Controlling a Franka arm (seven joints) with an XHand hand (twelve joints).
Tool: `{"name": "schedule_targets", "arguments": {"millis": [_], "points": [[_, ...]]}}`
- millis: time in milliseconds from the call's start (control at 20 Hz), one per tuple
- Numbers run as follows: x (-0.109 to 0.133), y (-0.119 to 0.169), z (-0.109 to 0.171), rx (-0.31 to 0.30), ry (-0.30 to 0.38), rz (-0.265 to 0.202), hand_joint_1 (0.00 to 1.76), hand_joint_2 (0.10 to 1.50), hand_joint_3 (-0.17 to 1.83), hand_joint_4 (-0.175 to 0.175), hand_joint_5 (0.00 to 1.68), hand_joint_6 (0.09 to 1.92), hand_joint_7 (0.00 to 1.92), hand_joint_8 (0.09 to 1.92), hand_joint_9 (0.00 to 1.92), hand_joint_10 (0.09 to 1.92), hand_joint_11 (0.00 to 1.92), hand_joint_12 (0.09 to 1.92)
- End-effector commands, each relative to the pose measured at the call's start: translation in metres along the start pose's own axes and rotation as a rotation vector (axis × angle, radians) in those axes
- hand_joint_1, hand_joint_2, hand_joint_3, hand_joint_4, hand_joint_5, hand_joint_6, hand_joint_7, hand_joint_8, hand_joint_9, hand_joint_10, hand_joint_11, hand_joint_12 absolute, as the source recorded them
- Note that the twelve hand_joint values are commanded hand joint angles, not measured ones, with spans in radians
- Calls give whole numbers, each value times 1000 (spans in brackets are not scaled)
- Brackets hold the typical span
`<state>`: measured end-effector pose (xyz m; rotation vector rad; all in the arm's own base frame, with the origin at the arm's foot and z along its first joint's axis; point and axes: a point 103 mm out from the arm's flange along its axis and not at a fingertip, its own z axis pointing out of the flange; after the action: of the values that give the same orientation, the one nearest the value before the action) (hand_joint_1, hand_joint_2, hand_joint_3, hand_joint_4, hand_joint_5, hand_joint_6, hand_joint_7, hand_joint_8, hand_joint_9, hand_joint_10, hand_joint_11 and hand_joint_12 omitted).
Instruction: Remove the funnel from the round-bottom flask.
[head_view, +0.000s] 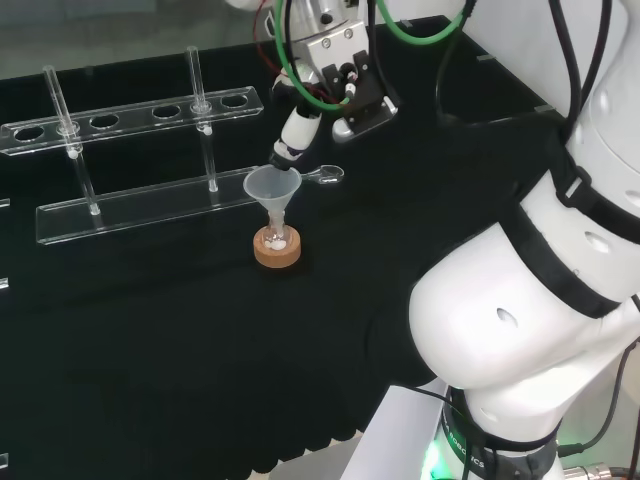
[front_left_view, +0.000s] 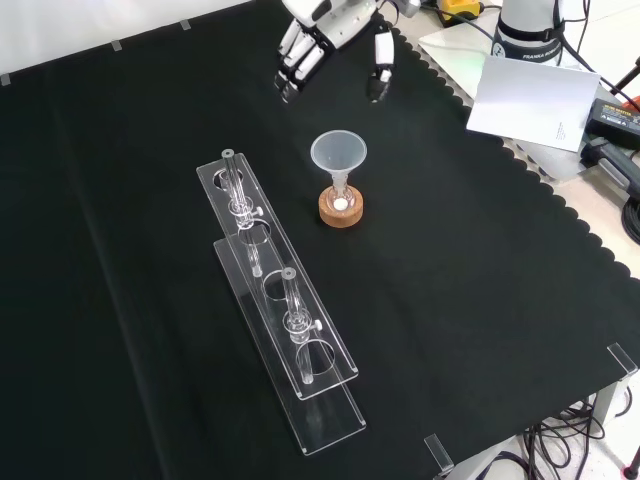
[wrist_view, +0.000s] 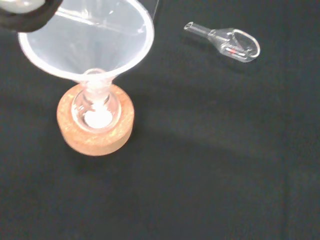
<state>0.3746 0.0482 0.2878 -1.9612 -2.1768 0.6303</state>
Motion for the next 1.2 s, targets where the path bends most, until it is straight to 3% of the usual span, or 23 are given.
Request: {"name": "schedule_targets", "arguments": {"millis": [50, 500, 1200], "points": [[24, 6, 9, 64, -10, -22, 639, 616, 362, -11, 156, 87, 0, 522, 549, 87, 464, 1405], [33, 26, 25, 142, -12, -42, 628, 633, 294, -6, 34, 87, 0, 87, 364, 87, 422, 1437], [40, 42, 43, 151, -51, -55, 623, 636, 269, -8, 3, 87, 0, 87, 347, 87, 399, 1456]]}}
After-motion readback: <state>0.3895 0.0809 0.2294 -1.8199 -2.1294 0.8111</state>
